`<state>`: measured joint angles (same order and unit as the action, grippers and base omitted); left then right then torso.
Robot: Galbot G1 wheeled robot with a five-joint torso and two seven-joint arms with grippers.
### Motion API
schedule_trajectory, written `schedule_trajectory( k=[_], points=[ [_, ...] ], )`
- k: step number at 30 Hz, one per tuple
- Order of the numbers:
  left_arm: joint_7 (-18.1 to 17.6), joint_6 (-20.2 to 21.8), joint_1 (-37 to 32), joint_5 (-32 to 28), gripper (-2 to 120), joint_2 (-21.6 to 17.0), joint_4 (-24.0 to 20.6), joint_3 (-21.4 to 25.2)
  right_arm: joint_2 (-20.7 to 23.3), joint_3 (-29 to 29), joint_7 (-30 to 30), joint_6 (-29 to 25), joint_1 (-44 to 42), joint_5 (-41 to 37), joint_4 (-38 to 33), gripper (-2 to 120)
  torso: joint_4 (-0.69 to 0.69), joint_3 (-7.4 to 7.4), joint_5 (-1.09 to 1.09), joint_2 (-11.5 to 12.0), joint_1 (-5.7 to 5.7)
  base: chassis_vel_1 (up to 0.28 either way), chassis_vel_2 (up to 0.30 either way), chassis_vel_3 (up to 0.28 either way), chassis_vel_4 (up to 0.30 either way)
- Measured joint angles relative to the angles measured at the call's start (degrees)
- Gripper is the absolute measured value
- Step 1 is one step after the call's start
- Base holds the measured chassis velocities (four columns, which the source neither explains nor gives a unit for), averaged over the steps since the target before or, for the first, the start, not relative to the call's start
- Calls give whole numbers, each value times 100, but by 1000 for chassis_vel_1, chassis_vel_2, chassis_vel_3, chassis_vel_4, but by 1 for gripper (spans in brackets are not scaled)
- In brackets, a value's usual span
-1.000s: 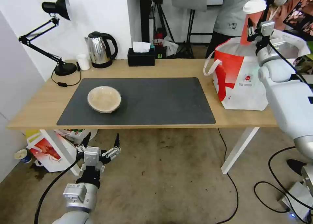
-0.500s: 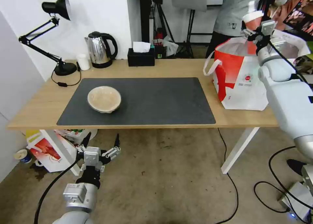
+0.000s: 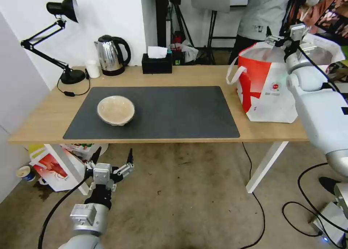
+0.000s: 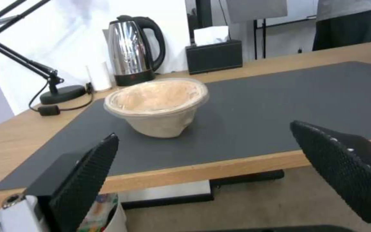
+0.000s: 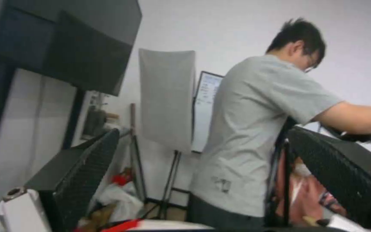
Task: Pick up the trash from the table and place it into the takeout bag.
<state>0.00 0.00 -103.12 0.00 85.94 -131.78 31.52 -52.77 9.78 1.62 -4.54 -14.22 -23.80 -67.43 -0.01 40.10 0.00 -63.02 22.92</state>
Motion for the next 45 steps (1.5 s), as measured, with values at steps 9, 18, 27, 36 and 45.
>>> schedule_trajectory(
  k=[9, 18, 27, 36, 45],
  points=[
    [0, 0, -1, 0, 100, 0, 0, -1, 307, -217, 54, 316, -528, -804, -1413, 100, 1, 0, 0, 0, -1, 0, 0, 0, 0],
    [0, 0, -1, 0, 100, 0, 0, 0, 533, -412, -269, 600, -774, -1817, -2403, 100, 0, 1, 0, 0, -1, 0, 0, 0, 0],
    [0, 0, 0, 0, 100, 0, 0, -1, 574, -444, -230, 655, -963, -1924, -3123, 100, 1, 1, -1, 0, -1, 0, 0, 0, 0],
    [0, 0, 0, 0, 100, 0, 0, -1, 665, -117, -57, 771, -1498, -1973, -3948, 100, 1, 0, 0, 0, -1, 0, 0, 0, 0],
    [0, 0, 0, 0, 100, -1, 0, 0, 795, 540, 127, 820, -2636, -2037, -4884, 100, 0, 0, 1, 0, 0, 0, 0, 0, 0]
  ],
)
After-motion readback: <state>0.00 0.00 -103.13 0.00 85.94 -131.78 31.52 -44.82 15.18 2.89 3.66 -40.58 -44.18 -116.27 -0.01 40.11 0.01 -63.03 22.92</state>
